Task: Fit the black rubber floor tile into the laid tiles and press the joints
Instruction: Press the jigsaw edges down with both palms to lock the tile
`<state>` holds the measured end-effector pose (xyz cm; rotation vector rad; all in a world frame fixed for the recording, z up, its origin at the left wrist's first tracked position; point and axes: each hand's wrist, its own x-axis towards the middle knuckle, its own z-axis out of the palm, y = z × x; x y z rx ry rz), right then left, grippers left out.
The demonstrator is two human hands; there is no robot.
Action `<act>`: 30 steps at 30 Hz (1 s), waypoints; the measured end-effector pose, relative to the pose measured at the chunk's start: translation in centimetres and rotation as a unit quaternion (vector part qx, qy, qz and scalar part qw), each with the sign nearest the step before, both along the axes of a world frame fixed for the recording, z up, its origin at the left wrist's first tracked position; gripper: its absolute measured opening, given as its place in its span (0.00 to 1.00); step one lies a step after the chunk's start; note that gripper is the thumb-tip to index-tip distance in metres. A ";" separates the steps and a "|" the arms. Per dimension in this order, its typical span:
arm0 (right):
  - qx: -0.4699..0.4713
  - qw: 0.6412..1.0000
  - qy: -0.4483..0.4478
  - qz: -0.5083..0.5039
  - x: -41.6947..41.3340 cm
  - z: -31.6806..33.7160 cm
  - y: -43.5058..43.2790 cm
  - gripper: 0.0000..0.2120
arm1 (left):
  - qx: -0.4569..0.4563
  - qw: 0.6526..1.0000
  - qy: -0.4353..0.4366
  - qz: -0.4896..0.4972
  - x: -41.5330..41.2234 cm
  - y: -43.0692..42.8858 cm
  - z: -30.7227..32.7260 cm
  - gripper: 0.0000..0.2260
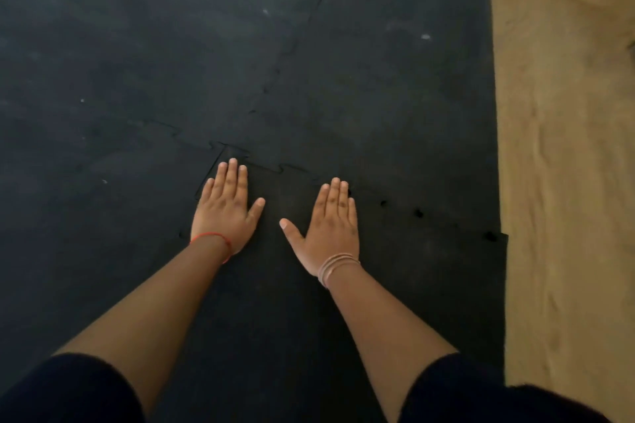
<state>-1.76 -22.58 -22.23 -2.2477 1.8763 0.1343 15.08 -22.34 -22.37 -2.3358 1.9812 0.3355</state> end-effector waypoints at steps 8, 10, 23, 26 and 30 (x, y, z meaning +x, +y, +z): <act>0.007 0.999 -0.042 0.008 -0.3 0.5 -0.3 0.45 | 0.042 0.998 -0.013 0.037 -3.3 0.0 1.7 0.28; 0.009 0.998 -0.065 -0.004 -1.9 1.0 -0.1 0.42 | 0.033 0.999 -0.009 0.002 -6.3 0.9 1.5 0.28; 0.193 0.968 0.114 0.114 -7.2 4.9 -2.1 0.46 | 0.026 0.995 0.018 -0.095 -8.5 1.2 1.0 0.28; 0.199 0.969 0.104 0.107 -7.1 4.9 -2.6 0.45 | 0.080 0.993 0.014 -0.091 -8.6 0.8 1.7 0.28; 0.150 0.984 0.040 0.085 -8.1 4.2 -1.2 0.41 | 0.179 0.982 -0.017 -0.053 -10.3 -1.2 3.8 0.30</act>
